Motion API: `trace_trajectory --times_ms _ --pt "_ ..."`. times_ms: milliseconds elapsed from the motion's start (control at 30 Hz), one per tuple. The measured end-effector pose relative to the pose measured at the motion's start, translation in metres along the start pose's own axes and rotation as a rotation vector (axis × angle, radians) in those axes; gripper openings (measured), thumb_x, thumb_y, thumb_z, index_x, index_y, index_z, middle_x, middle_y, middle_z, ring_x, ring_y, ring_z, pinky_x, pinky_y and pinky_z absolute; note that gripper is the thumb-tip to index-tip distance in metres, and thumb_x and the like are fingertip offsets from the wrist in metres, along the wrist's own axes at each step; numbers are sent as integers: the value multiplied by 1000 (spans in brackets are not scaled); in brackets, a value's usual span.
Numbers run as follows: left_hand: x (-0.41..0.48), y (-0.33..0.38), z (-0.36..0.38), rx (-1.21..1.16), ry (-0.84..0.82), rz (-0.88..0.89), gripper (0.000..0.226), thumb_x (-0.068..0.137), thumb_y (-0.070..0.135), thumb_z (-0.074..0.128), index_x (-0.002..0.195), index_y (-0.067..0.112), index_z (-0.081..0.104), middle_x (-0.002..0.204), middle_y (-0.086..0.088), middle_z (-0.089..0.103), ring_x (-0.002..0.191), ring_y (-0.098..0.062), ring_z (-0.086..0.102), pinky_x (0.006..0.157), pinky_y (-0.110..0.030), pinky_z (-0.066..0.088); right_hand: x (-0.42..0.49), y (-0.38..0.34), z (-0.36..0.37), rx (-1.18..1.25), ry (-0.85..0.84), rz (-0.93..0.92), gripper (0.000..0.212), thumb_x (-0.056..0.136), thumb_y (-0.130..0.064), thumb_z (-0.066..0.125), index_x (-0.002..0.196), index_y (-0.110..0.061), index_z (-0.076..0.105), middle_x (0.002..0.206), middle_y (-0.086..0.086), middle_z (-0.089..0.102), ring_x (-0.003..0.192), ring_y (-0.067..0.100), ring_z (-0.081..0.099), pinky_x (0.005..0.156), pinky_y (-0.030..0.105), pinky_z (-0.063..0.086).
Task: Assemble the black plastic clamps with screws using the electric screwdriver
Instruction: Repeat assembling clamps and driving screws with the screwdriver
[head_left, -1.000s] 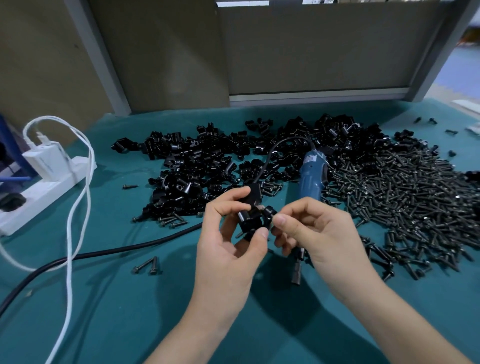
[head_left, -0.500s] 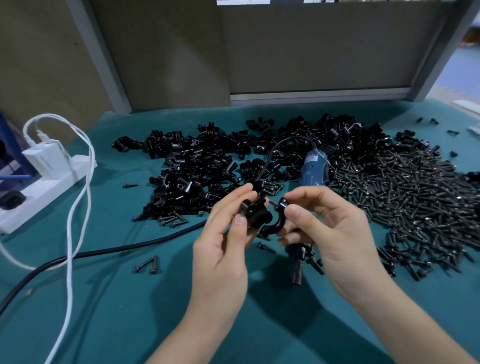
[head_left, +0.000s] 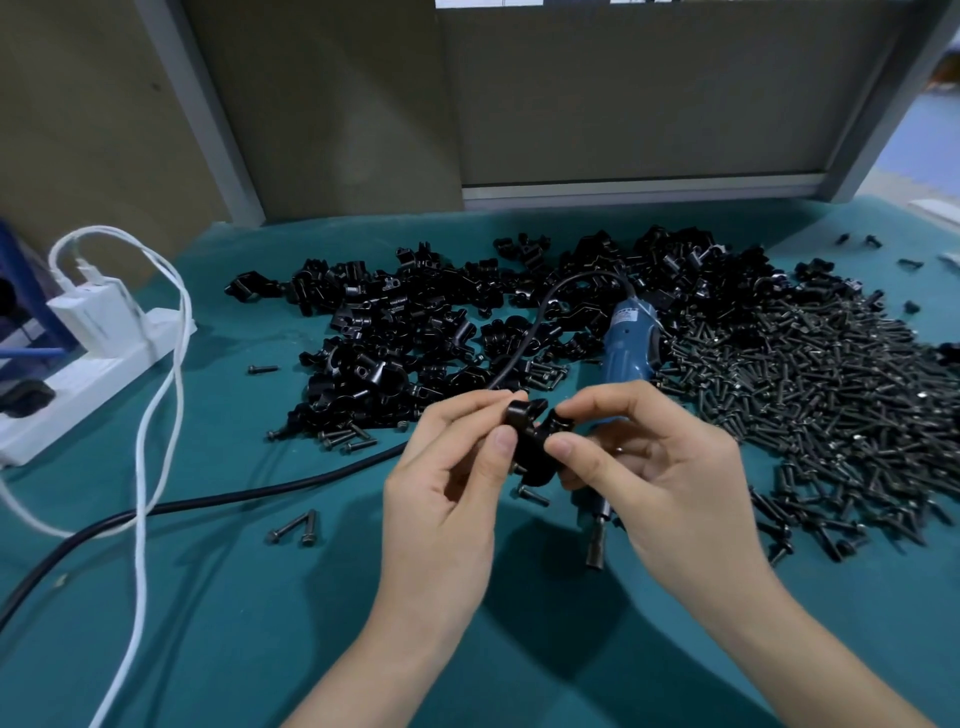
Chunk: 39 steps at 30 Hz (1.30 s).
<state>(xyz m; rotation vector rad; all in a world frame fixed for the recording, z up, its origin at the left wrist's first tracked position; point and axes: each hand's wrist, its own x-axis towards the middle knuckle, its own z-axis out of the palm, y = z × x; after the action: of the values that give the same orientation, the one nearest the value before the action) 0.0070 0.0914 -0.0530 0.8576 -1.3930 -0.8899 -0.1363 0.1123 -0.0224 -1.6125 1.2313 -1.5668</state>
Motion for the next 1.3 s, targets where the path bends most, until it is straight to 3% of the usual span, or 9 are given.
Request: trace_trajectory --times_ms 200,433,600,700,800,967,1067,1167,1300 --pt "0 1 1 -75 59 -48 22 90 27 55 99 36 74 110 14 62 105 -13 66 86 -36 57 1 0 -1 106 29 63 17 70 -28 74 87 -27 70 73 -1 71 58 16 68 60 22 56" --pt "-2 -2 2 43 22 -15 21 90 41 56 104 39 72 113 16 60 110 -19 63 90 -43 55 3 -2 -2 140 27 104 17 68 -28 73 84 -22 71 70 0 70 55 17 66 59 23 56" --pt "2 -1 -1 120 -2 27 21 89 40 56 105 39 71 110 15 60 107 -19 63 86 -32 54 6 -3 -4 159 16 125 16 69 -20 72 84 -15 70 70 -1 70 51 15 62 56 22 54" --pt "4 1 -2 3 -30 -61 17 80 40 68 96 42 75 103 18 61 99 -12 65 80 -33 57 9 -3 -7 173 0 144 15 70 -19 72 83 -13 71 68 -1 69 51 11 60 54 19 51" --pt "6 2 -2 -181 -66 -190 18 69 34 78 87 33 79 95 15 61 88 -7 65 77 -33 58 11 0 -10 194 -8 186 16 69 -25 71 81 -15 75 68 1 69 52 10 59 52 20 50" --pt "2 3 3 -353 -108 -336 18 63 26 81 81 26 77 112 -8 58 96 -22 67 76 -29 57 12 4 -11 246 8 219 19 68 -29 71 82 -19 78 66 4 68 51 9 58 49 18 47" --pt "3 4 3 -390 -111 -371 18 62 25 79 79 28 75 101 2 69 95 -21 67 77 -25 55 14 4 -14 349 -41 257 27 63 -31 74 87 -19 80 65 1 67 56 8 60 54 17 49" --pt "4 5 2 -433 -125 -396 17 66 21 77 80 30 75 91 1 72 91 -19 67 77 -23 55 17 4 -20 478 -135 319 34 61 -21 75 93 -13 78 74 3 71 65 9 65 63 17 52" --pt "4 8 3 -470 -107 -412 23 57 30 79 79 31 75 90 2 72 90 -16 67 77 -21 54 19 4 -24 559 -146 394 18 62 -12 73 79 -13 77 77 7 71 64 12 66 62 17 54"
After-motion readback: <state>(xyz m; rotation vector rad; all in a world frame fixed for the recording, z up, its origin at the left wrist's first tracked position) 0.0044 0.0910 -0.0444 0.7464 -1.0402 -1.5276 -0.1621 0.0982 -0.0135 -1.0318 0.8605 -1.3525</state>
